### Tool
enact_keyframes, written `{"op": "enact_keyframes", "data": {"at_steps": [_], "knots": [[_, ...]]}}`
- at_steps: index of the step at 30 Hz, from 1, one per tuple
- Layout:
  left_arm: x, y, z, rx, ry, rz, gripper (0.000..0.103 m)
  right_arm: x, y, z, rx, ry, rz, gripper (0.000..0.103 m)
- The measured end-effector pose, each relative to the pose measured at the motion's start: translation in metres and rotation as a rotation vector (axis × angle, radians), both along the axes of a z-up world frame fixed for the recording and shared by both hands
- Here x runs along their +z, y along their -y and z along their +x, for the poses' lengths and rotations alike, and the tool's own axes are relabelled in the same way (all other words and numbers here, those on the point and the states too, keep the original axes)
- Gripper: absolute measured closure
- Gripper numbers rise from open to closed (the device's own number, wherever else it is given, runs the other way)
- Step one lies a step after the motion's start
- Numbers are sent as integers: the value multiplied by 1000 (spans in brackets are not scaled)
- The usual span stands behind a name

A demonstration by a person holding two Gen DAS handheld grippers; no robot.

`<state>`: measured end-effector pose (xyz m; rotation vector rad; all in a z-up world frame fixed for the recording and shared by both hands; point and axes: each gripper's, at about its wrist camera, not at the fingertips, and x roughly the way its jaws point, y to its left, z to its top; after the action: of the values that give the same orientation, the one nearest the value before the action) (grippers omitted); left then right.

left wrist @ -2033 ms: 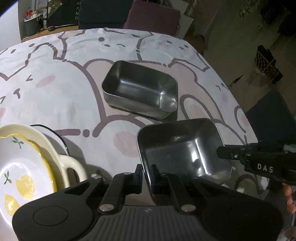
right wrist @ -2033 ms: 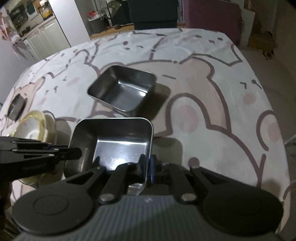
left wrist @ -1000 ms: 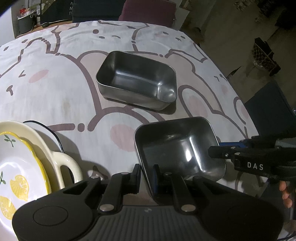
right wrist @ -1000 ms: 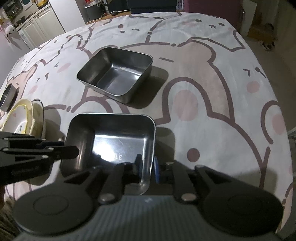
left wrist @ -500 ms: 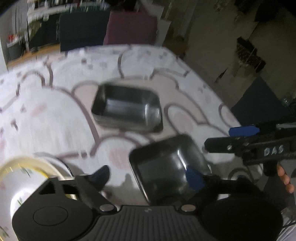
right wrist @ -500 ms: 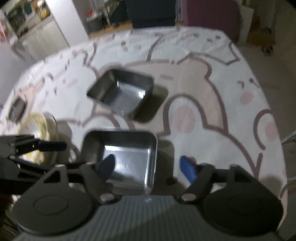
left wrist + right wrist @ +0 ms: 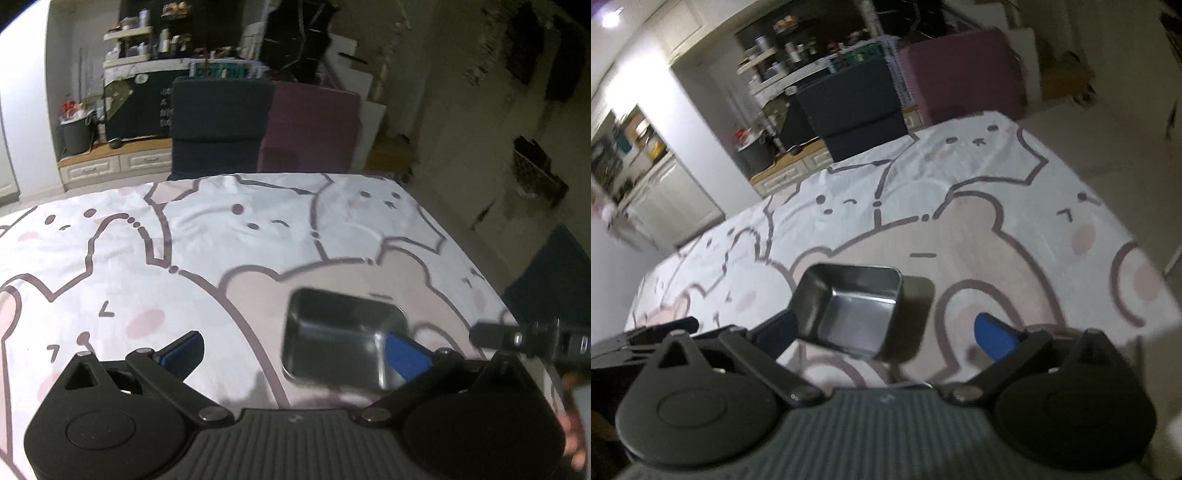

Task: Organize plates and bowls
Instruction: 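Move both tools to the second steel tray and close on its rims, then lift and carry the second steel tray with both tools toward the first tray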

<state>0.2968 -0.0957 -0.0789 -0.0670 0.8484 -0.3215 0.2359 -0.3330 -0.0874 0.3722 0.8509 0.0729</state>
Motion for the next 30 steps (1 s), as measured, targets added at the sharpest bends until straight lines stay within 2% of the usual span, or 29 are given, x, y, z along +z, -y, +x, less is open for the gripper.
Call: {"op": "enact_keyframes", "data": {"at_steps": [5, 7, 9, 11, 15, 19, 22, 25, 27, 30], "knots": [[-22, -2, 30, 18, -78, -8, 0, -25, -9, 32, -73, -78, 52, 0], [-29, -1, 38, 12, -98, -12, 4, -35, -12, 43, -96, -95, 63, 0], [-36, 0, 46, 7, -117, -13, 21, -43, -14, 50, -114, -134, 56, 0], [-43, 0, 52, 10, -139, -13, 33, -51, -16, 56, -137, -173, 56, 5], [-57, -1, 66, 19, -172, -29, 52, -64, -14, 67, -165, -223, 71, 36], [-66, -1, 75, 18, -197, -46, 66, -73, -14, 73, -147, -235, 81, 67], [-71, -1, 78, 13, -219, -73, 74, -75, -17, 77, -127, -240, 65, 84], [-75, 2, 79, -8, -230, -75, 86, -75, -21, 82, -102, -242, 57, 91], [-76, 5, 78, -21, -244, -83, 98, -75, -24, 83, -96, -241, 34, 92], [-73, 6, 75, -18, -240, -78, 99, -73, -25, 85, -85, -228, 17, 97]]}}
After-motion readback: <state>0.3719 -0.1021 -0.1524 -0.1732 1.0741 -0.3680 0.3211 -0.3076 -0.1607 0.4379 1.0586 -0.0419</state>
